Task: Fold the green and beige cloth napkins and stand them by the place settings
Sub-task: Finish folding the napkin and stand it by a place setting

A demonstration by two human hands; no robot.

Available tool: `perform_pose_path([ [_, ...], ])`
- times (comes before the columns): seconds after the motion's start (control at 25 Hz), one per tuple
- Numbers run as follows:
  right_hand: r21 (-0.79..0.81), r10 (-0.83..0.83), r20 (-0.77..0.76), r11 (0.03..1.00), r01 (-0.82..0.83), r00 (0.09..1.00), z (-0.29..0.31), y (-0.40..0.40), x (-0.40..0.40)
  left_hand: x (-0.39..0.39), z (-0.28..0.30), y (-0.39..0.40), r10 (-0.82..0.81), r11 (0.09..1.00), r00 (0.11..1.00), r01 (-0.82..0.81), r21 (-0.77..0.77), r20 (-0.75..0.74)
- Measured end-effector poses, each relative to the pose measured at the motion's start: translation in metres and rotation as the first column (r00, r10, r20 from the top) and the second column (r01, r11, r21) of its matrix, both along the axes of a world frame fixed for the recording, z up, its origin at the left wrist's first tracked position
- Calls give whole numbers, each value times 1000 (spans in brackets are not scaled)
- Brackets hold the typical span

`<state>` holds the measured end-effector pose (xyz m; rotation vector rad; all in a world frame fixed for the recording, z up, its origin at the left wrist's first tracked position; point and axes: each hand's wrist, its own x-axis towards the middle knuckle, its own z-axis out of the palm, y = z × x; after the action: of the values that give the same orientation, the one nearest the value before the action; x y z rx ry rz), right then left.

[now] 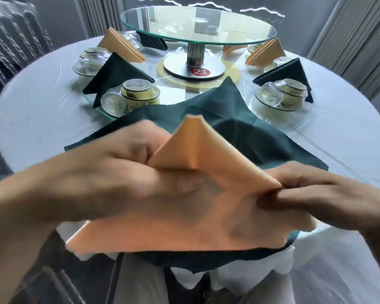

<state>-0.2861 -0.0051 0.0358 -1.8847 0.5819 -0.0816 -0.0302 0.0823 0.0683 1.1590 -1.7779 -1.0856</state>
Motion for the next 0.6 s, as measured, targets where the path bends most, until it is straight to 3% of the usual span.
perform_pose_path([
  [0.08, 181, -75, 109, 982, 55, 991, 16, -5, -3, 6, 13, -30, 82, 980, 989, -57, 190, -125],
  [0.16, 281, -238, 135, 940, 193, 962, 9, -16, -3, 10, 9, -64, 63, 925, 990, -11, 380, -124],
  [0.32, 268, -412, -6, 877, 399, 911, -49, -40, 7, 4, -63, -116, 77, 778, 997, -46, 627, -23],
  [0.44, 112, -470, -110, 869, 481, 876, -85, -49, 13, 1, -112, -132, 12, 698, 995, -78, 711, 96],
  [0.6, 148, -474, -149, 857, 493, 868, -96, -56, 9, 28, -132, -129, -44, 754, 999, 47, 655, -20],
])
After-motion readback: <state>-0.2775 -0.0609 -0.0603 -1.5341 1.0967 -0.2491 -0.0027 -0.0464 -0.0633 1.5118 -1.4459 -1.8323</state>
